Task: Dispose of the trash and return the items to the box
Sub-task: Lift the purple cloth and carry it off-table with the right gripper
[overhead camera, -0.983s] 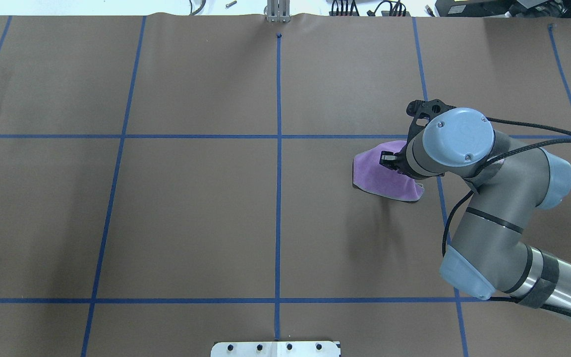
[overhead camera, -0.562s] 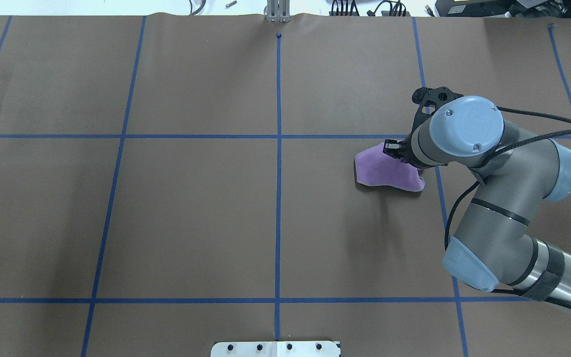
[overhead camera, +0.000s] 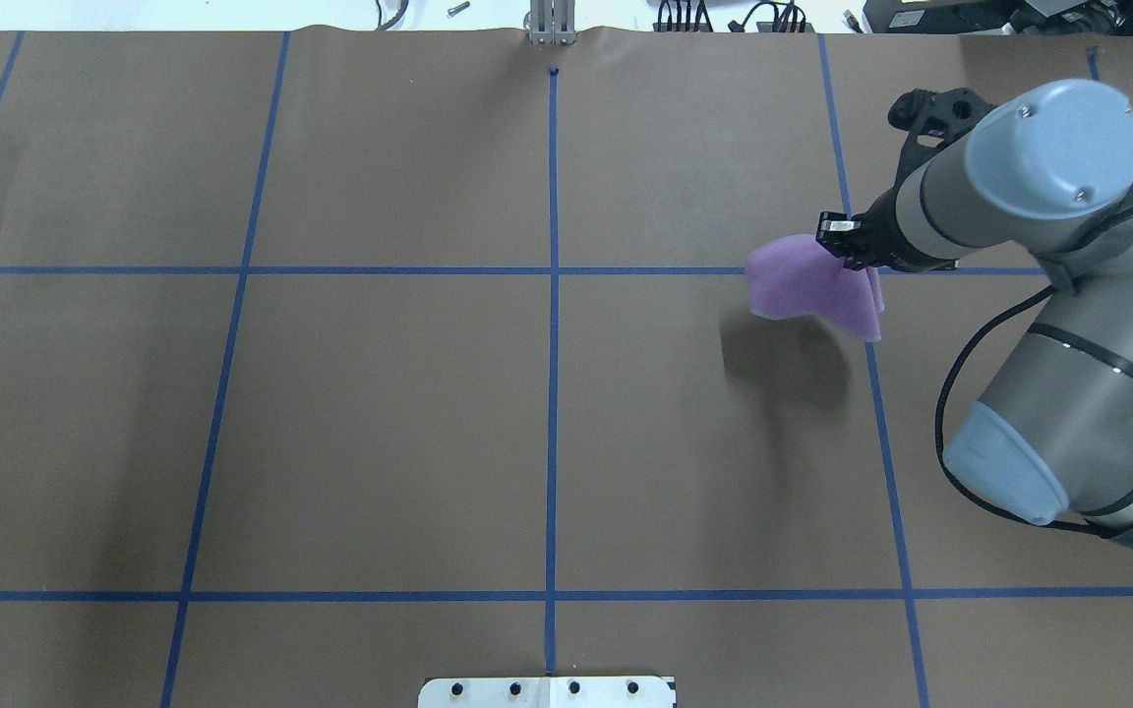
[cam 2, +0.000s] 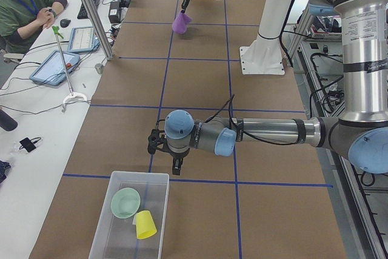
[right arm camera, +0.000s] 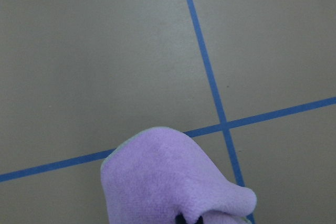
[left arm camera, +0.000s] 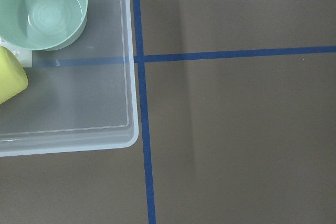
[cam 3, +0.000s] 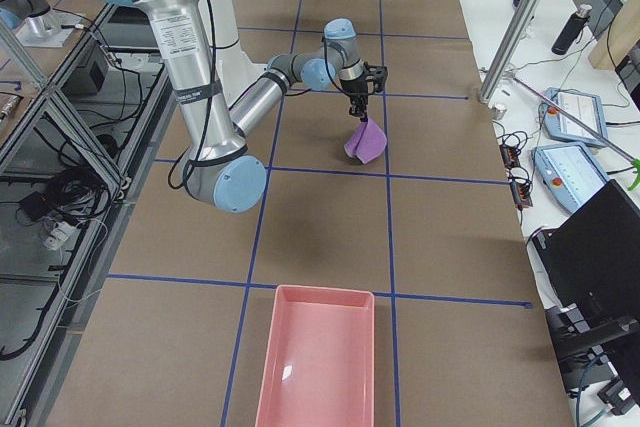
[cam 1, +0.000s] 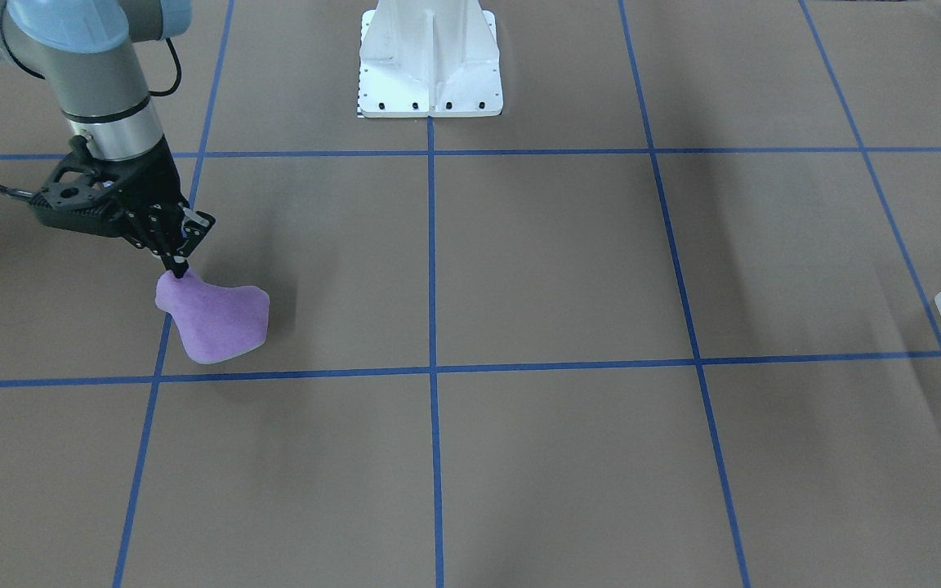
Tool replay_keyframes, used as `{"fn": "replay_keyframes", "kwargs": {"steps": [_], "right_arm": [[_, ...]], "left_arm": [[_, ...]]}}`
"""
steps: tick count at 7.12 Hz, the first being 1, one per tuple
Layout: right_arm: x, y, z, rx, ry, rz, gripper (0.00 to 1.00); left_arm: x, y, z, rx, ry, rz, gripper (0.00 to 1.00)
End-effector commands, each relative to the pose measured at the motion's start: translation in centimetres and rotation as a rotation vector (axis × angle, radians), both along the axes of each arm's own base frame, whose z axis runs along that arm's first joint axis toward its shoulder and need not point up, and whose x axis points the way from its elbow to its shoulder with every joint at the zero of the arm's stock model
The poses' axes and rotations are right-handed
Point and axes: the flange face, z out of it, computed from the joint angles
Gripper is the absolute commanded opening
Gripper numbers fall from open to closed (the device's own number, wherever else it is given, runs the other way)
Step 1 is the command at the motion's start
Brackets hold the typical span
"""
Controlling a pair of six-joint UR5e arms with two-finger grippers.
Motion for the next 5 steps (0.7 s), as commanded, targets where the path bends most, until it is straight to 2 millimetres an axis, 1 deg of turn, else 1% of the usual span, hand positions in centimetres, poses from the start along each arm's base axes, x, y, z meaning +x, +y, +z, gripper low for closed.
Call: {"fn": "replay_keyframes", "kwargs": {"steps": [1,3,4,5], "right_arm": [[9.2,0.7,3.3,0.013,0.045,-0.093,0.00],[19.6,1.1,9.3,0.034,0.071,-0.182,0.00],[25.2,2.2,12.8,0.054,0.076,-0.239,0.00],[30.3,3.7,15.8,0.074,0.067,-0.268,0.00]], "left_arm": [[0.1,0.0,0.1,-0.001,0.000,0.002,0.99],[0.1,-0.1,0.0,0.000,0.000,0.002,0.98],[0.1,-0.1,0.0,0.002,0.000,0.002,0.98],[0.1,-0.1,0.0,0.002,0.000,0.002,0.98]]}}
